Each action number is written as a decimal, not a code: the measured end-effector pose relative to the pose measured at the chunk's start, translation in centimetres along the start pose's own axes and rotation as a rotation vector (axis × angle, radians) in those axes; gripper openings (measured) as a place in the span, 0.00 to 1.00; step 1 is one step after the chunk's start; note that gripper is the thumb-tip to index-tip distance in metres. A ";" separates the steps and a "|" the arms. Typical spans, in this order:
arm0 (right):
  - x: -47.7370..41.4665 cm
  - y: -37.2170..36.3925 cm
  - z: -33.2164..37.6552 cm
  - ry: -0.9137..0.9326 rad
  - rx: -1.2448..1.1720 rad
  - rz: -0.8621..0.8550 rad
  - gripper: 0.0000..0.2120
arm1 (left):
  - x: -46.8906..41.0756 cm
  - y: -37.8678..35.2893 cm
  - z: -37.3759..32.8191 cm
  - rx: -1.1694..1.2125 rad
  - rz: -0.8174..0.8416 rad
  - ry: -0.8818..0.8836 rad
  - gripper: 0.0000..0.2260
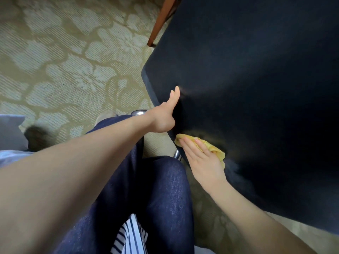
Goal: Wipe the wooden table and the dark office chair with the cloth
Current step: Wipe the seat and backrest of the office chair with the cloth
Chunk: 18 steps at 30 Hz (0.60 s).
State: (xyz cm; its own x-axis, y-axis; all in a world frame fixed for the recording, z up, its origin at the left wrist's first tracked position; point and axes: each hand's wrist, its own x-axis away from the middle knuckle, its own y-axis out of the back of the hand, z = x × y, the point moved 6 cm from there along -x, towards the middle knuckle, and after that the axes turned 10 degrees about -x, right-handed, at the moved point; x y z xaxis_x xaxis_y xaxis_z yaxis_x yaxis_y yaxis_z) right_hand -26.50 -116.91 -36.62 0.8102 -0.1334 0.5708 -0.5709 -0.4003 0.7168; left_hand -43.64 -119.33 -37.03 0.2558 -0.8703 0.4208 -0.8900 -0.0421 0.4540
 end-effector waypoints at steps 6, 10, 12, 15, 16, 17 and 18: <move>8.1 1.7 -2.1 -0.079 0.030 -0.252 0.25 | 0.4 1.2 -0.5 -0.004 0.040 0.053 0.42; 12.5 6.2 -4.6 -0.242 0.135 -0.500 0.22 | 1.1 1.5 -1.2 0.071 -0.018 0.083 0.39; 13.5 8.7 -5.6 -0.343 0.174 -0.643 0.21 | 1.4 1.6 -1.5 0.125 -0.077 0.096 0.38; 12.4 10.8 -6.3 -0.477 0.246 -0.726 0.22 | 1.8 1.2 -2.1 0.202 -0.124 0.063 0.39; 11.5 10.9 -6.3 -0.508 0.257 -0.713 0.22 | 1.9 1.0 -2.3 0.220 -0.123 0.045 0.40; 10.2 10.7 -6.1 -0.525 0.270 -0.676 0.23 | 2.0 0.8 -2.5 0.224 -0.113 0.029 0.41; 9.0 10.2 -5.7 -0.528 0.290 -0.632 0.23 | 2.0 0.6 -2.5 0.214 -0.101 0.013 0.41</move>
State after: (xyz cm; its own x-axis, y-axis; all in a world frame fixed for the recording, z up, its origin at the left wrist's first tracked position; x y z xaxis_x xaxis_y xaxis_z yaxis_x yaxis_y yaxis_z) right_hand -25.84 -117.01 -21.86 0.9603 -0.1823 -0.2110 0.0046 -0.7463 0.6656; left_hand -42.72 -119.85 -33.91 0.3516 -0.8500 0.3923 -0.9189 -0.2332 0.3183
